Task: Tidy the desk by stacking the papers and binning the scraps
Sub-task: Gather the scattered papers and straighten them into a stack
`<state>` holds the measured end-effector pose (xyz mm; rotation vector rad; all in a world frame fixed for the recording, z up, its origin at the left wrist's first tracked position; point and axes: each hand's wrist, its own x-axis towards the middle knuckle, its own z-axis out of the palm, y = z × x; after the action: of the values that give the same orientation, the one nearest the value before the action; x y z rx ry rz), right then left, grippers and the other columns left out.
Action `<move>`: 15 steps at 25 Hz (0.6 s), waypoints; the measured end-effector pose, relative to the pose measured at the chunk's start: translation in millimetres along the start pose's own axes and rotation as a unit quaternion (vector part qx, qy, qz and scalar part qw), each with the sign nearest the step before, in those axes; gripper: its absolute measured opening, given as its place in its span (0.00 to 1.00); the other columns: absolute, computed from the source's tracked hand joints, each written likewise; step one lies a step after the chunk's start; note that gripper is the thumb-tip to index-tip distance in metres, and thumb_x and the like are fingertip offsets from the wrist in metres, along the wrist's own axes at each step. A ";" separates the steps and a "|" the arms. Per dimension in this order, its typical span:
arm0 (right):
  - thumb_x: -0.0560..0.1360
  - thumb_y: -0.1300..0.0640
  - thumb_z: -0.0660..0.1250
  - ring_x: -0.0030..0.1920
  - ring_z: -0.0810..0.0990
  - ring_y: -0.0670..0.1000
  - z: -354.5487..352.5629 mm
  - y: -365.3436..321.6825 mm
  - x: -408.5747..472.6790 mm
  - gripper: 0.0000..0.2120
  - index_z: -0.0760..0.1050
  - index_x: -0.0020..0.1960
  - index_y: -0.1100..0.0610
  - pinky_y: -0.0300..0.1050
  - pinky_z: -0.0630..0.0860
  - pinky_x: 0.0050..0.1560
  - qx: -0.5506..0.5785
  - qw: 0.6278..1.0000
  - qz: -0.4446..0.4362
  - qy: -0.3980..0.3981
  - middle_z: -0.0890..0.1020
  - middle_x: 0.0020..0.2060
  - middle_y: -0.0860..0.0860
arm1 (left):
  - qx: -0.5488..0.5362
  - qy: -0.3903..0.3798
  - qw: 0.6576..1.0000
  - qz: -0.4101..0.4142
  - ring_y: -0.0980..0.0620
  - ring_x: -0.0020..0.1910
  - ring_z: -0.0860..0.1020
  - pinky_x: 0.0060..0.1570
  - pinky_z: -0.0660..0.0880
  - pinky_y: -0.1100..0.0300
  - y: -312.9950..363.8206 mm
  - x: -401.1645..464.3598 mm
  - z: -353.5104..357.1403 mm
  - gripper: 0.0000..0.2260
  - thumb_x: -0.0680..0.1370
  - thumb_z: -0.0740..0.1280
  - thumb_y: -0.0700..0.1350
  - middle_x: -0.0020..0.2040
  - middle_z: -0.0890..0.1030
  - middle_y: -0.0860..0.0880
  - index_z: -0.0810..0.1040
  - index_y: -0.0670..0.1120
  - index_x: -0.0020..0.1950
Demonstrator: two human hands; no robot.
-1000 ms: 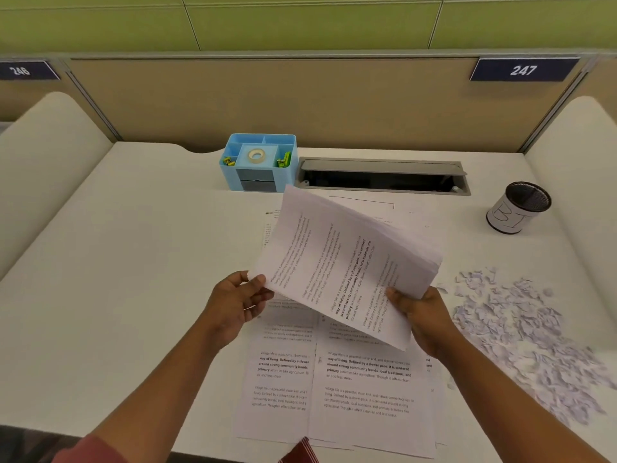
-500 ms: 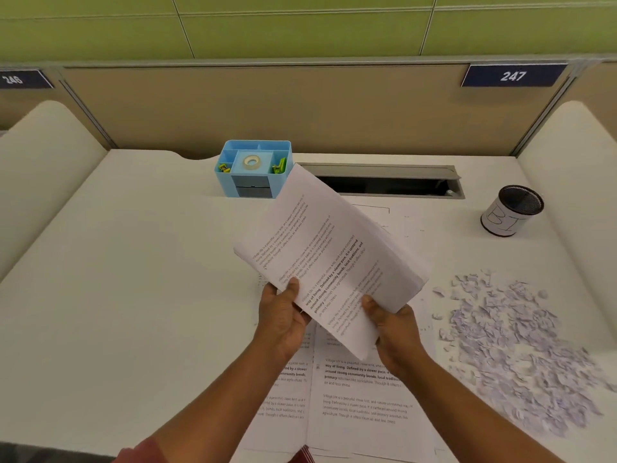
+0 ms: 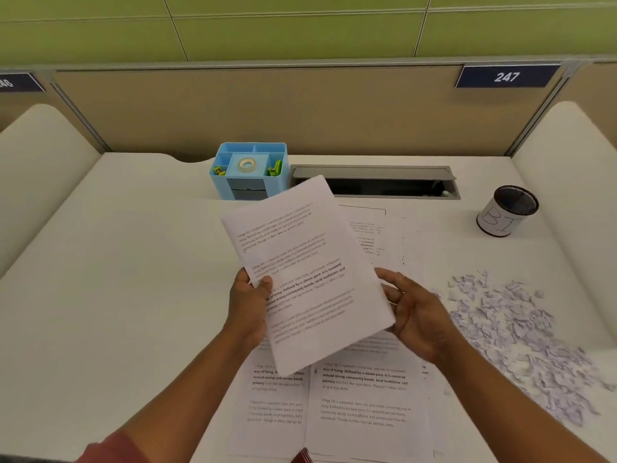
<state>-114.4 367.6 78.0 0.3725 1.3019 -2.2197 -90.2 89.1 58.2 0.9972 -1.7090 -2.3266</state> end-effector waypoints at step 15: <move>0.77 0.63 0.70 0.53 0.86 0.62 -27.3 19.5 27.6 0.17 0.76 0.65 0.59 0.64 0.81 0.56 -0.158 0.985 0.030 0.067 0.86 0.54 0.58 | 0.175 -0.180 0.963 -0.095 0.47 0.55 0.85 0.56 0.81 0.45 -16.2 26.0 32.5 0.16 0.82 0.67 0.39 0.57 0.86 0.49 0.72 0.53 0.67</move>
<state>-126.7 375.1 37.1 0.4398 1.6609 -1.9241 -123.4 110.6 37.5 0.8525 -2.3239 -2.5032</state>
